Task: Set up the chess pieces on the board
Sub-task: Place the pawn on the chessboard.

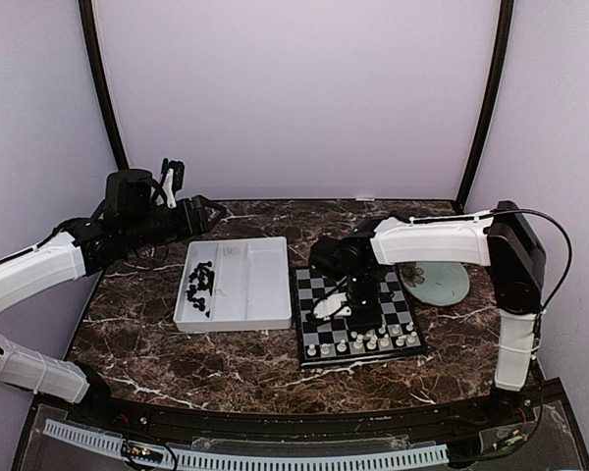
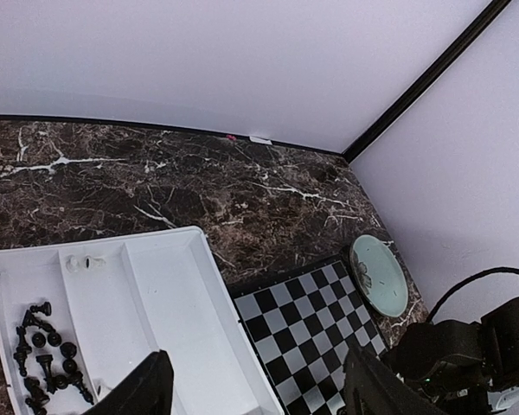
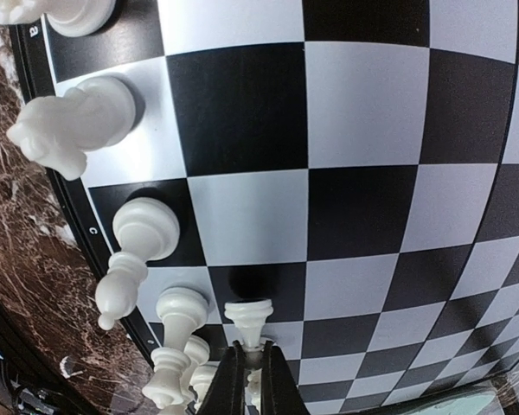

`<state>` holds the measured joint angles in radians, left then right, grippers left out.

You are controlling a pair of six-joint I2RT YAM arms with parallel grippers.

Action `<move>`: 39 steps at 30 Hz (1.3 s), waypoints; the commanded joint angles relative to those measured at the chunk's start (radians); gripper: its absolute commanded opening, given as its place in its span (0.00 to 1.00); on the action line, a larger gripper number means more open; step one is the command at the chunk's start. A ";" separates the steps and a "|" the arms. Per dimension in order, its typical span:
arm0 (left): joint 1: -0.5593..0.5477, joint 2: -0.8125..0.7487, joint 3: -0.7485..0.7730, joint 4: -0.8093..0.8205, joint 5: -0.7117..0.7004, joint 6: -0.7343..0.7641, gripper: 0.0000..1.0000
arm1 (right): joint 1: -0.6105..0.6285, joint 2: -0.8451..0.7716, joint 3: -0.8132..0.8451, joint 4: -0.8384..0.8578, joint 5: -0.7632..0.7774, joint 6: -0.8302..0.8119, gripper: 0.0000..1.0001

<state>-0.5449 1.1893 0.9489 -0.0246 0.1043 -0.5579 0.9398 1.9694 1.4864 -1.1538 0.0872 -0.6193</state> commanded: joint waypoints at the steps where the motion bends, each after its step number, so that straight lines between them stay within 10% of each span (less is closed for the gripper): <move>1: 0.007 -0.012 -0.014 0.013 0.015 -0.007 0.70 | 0.011 0.014 -0.005 -0.015 0.001 0.006 0.06; 22: 0.008 0.006 -0.021 0.022 0.037 -0.011 0.70 | 0.013 0.008 0.052 -0.018 -0.029 0.015 0.10; 39: 0.008 0.006 -0.015 0.022 0.044 -0.008 0.70 | 0.017 0.008 -0.014 0.056 0.242 0.007 0.09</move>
<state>-0.5411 1.1992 0.9443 -0.0238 0.1383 -0.5632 0.9474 1.9705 1.4872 -1.1263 0.2470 -0.6159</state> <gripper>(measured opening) 0.699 0.098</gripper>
